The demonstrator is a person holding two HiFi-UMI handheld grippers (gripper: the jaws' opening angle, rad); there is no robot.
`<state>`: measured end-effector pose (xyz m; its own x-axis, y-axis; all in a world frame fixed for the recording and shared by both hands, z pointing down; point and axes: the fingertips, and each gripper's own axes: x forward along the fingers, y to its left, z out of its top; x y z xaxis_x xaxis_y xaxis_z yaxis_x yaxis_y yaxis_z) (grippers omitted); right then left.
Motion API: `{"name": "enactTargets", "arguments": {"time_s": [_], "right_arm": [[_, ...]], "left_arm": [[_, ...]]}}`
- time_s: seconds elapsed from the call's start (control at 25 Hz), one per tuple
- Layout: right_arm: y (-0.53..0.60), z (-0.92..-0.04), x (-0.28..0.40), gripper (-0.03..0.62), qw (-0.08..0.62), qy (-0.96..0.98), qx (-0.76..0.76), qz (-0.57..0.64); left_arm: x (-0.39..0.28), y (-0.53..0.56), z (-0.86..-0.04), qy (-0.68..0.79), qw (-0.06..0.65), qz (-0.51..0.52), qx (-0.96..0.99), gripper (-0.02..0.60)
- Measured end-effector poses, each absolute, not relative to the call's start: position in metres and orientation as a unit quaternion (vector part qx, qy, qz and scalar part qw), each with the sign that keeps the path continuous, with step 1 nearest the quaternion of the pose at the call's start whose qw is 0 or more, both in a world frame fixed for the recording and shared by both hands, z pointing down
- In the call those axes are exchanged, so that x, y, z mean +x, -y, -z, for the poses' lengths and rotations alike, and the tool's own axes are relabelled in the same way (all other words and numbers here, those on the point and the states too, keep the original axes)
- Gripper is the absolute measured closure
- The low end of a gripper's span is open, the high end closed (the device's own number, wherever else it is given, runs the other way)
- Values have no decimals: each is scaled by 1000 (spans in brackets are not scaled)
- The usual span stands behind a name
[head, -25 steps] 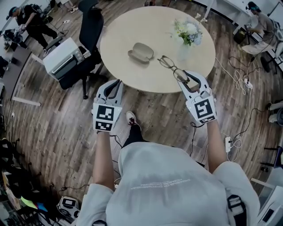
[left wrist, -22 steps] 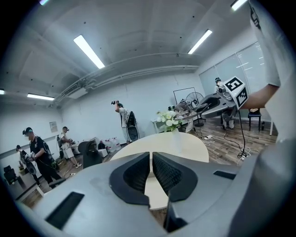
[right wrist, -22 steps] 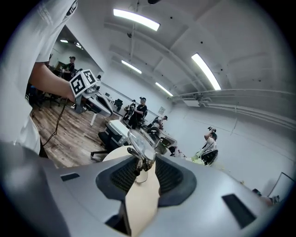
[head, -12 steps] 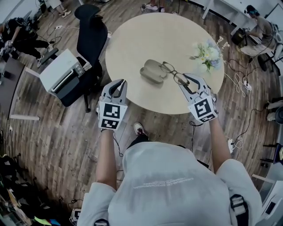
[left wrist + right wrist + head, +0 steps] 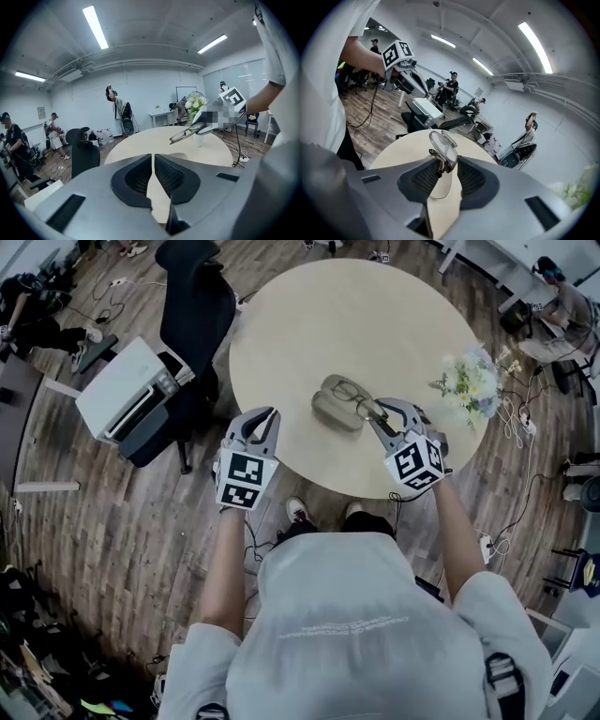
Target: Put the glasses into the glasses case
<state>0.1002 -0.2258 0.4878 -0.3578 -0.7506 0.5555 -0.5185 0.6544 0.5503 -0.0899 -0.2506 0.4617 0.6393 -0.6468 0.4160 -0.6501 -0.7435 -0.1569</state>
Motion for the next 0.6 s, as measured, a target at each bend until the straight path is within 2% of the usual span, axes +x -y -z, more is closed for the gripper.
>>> {"name": "enactTargets", "arguments": {"time_s": [0.6], "right_arm": [[282, -601, 99, 479, 445, 842, 298, 69]], "left_arm": [[-90, 266, -503, 404, 69, -269, 871, 555]]}}
